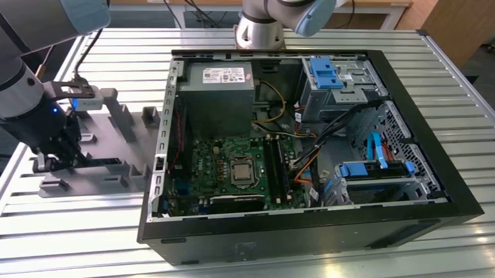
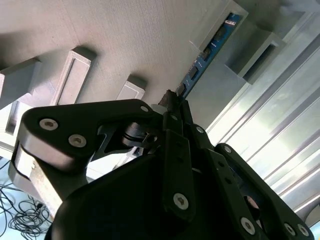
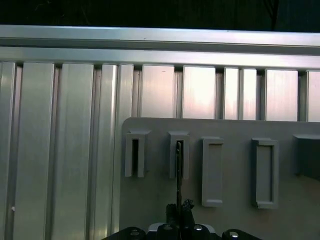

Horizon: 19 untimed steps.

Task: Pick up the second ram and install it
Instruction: 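Pick up the second ram and move it above second insertion slot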

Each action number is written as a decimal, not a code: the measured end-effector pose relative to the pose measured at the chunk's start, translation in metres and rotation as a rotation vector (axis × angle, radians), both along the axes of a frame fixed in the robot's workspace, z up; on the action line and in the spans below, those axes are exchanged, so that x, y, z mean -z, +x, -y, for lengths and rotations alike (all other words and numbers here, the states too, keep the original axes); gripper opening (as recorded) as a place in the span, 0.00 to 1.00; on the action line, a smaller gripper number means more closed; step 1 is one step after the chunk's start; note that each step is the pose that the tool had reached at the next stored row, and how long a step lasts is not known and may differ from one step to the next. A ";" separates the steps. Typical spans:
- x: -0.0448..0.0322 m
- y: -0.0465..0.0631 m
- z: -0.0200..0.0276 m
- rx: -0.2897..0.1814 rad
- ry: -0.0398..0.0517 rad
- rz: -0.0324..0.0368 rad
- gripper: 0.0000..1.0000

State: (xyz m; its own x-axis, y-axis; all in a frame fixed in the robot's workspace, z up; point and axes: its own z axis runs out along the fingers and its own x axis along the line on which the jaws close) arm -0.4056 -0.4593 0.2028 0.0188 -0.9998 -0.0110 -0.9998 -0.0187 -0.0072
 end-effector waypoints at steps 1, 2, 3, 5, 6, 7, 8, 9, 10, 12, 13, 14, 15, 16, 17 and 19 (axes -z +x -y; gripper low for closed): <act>-0.0009 0.000 0.0000 0.000 -0.0001 0.0000 0.14; -0.0017 0.000 0.0000 0.000 -0.0001 0.0000 0.14; -0.0025 0.000 0.0000 0.000 -0.0001 -0.0001 0.14; -0.0041 0.000 0.0000 0.000 0.0000 0.0000 0.14; -0.0050 0.000 0.0000 0.000 0.0000 0.0000 0.14; -0.0059 0.000 0.0000 0.000 0.0000 0.0000 0.14; -0.0068 0.000 0.0000 0.000 -0.0001 0.0000 0.14; -0.0077 0.000 0.0000 0.000 0.0000 0.0000 0.14; -0.0087 0.000 0.0000 0.000 0.0000 0.0000 0.14; -0.0109 0.000 0.0000 0.000 -0.0001 0.0000 0.14; -0.0119 0.000 0.0000 0.000 0.0000 0.0000 0.14; -0.0131 0.000 0.0000 0.000 0.0000 0.0000 0.14; -0.0142 0.000 0.0000 0.000 -0.0001 0.0000 0.14; -0.0154 0.000 0.0000 0.000 -0.0001 0.0000 0.14; -0.0166 0.000 0.0000 0.000 0.0000 0.0000 0.14; -0.0189 0.000 0.0000 0.000 -0.0001 0.0000 0.14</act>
State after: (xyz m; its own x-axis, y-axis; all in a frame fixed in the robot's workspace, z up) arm -0.4056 -0.4592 0.2217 0.0187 -0.9998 -0.0110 -0.9998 -0.0187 -0.0072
